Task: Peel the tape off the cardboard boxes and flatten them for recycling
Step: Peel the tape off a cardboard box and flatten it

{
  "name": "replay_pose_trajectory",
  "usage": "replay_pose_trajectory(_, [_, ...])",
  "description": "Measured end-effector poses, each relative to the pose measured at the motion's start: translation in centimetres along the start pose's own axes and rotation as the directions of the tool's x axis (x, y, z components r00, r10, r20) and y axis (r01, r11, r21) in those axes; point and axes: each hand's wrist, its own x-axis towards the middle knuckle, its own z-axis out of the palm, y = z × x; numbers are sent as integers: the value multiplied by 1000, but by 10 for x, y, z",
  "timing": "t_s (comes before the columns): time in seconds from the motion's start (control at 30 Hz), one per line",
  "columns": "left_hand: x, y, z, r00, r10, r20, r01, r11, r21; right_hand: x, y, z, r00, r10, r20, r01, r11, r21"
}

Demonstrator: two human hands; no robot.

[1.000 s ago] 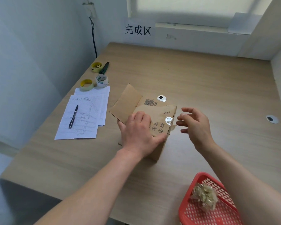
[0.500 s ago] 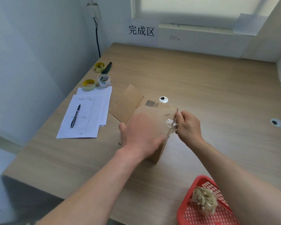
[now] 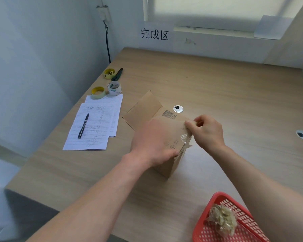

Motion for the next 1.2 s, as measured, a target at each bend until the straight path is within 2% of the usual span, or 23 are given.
replay_pose_trajectory(0.13, [0,-1,2,1000,1,-9,-1,1000,-6,10,-3,2,991,-127,-42,114,965,-237])
replay_pose_trajectory(0.23, [0,-1,3,1000,0,-13,0,1000,-8,10,-8,1,996,-34,-82,16,976,-217])
replay_pose_trajectory(0.3, [1,-1,3,1000,-2,-11,2,1000,-4,10,-7,7,985,127,-114,-135,989,-66])
replay_pose_trajectory(0.37, [1,-2,3,1000,-6,-7,6,1000,-1,5,-2,15,932,337,-129,-304,925,227])
replay_pose_trajectory(0.43, [2,-2,3,1000,-9,-7,9,1000,-9,-7,-1,19,863,500,-71,-377,732,567])
replay_pose_trajectory(0.47, [3,-2,3,1000,-9,-7,9,1000,-13,-15,-2,21,843,537,-41,-361,619,697])
replay_pose_trajectory(0.5, [4,-3,3,1000,-8,-7,8,1000,-16,-23,-3,22,837,547,-18,-331,532,779])
replay_pose_trajectory(0.53, [5,-3,3,1000,-7,-8,7,1000,-18,-30,0,25,851,525,-15,-291,495,819])
replay_pose_trajectory(0.57, [6,-3,3,1000,-7,-8,7,1000,-20,-40,0,27,877,479,-32,-250,513,821])
replay_pose_trajectory(0.7, [8,-4,5,1000,-7,-8,7,1000,-30,-69,12,37,963,244,-111,-104,721,685])
replay_pose_trajectory(0.8, [9,-5,5,1000,-3,-9,3,999,-47,-82,22,36,973,157,-167,-11,762,648])
replay_pose_trajectory(0.93, [8,-8,6,1000,9,-3,-9,998,-61,-86,20,23,979,128,-156,23,697,717])
replay_pose_trajectory(1.03, [8,-9,5,1000,18,7,-17,997,-71,-82,16,13,984,144,-102,-11,627,779])
replay_pose_trajectory(1.2, [8,-9,4,1000,21,12,-20,996,-86,-79,6,6,976,210,-66,-78,613,786])
